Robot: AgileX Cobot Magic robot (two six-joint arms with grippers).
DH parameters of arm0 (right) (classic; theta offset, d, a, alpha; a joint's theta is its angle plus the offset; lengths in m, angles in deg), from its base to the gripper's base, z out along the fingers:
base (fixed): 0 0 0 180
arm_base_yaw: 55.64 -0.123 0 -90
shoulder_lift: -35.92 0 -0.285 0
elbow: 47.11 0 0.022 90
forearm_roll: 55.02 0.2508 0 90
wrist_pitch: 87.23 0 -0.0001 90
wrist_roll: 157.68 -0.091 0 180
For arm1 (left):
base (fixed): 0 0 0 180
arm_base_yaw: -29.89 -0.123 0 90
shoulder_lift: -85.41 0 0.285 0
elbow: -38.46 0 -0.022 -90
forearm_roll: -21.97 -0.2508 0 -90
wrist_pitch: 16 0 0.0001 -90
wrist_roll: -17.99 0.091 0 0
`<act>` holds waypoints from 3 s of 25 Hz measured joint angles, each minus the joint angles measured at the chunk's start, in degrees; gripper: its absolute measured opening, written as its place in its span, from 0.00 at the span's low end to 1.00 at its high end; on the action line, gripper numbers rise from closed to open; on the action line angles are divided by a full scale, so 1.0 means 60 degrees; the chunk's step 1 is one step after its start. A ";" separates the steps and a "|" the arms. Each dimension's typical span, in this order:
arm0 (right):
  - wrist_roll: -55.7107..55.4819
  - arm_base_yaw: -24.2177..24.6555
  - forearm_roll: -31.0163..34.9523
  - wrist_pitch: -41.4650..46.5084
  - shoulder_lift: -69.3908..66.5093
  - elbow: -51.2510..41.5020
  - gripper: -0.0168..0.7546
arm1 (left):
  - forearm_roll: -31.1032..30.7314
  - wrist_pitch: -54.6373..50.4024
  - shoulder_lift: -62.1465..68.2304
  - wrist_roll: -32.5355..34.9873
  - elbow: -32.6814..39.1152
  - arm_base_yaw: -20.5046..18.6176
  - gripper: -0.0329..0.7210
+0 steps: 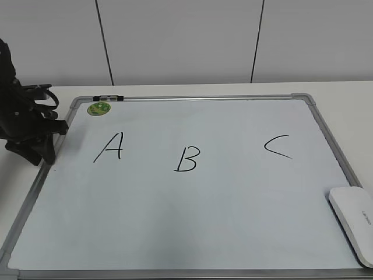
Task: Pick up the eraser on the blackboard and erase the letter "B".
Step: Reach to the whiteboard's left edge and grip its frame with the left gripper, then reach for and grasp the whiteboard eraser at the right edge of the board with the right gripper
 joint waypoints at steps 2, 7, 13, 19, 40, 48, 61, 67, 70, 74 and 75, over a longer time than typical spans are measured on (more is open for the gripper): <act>0.0000 0.0000 0.0000 0.0000 0.0000 0.0000 0.72 | 0.0000 0.0000 0.0000 0.0000 0.0000 0.0000 0.35; 0.0000 0.0000 0.0000 0.0000 0.0000 0.0000 0.72 | 0.0000 0.0059 0.0043 -0.0014 0.0000 0.0000 0.35; 0.0000 0.0000 0.0000 0.0000 0.0000 0.0000 0.72 | 0.0000 0.0059 0.0135 -0.0014 -0.0021 0.0000 0.35; 0.0000 0.0000 0.0000 0.0000 0.0000 0.0000 0.72 | 0.0023 0.0059 0.0135 -0.0014 -0.0021 0.0000 0.23; 0.0000 0.0000 -0.0230 -0.0994 -0.1153 0.0353 0.72 | -0.0196 0.0059 0.0135 -0.0143 -0.0034 0.0000 0.07; 0.0000 0.0000 -0.0121 -0.2180 -0.4954 0.1446 0.72 | -0.0211 0.0018 0.0135 -0.0143 -0.0034 0.0000 0.07; 0.0000 0.0000 0.0849 -0.2305 -0.9057 0.1806 0.72 | -0.0211 0.0004 0.0135 -0.0150 -0.0034 0.0000 0.07; 0.0355 0.0000 0.1145 -0.2305 -1.0392 0.1821 0.88 | -0.0211 0.0004 0.0135 -0.0150 -0.0034 0.0000 0.07; 0.0439 0.0000 0.1309 -0.2305 -1.1022 0.1821 0.89 | -0.0211 0.0004 0.0135 -0.0150 -0.0034 0.0000 0.07; 0.0438 0.0000 0.1345 -0.2370 -1.2052 0.1868 0.89 | -0.0211 0.0004 0.0135 -0.0150 -0.0034 0.0000 0.07; 0.0458 0.0000 0.1345 -0.2397 -1.2274 0.1908 0.89 | -0.0211 0.0004 0.0135 -0.0150 -0.0034 0.0000 0.07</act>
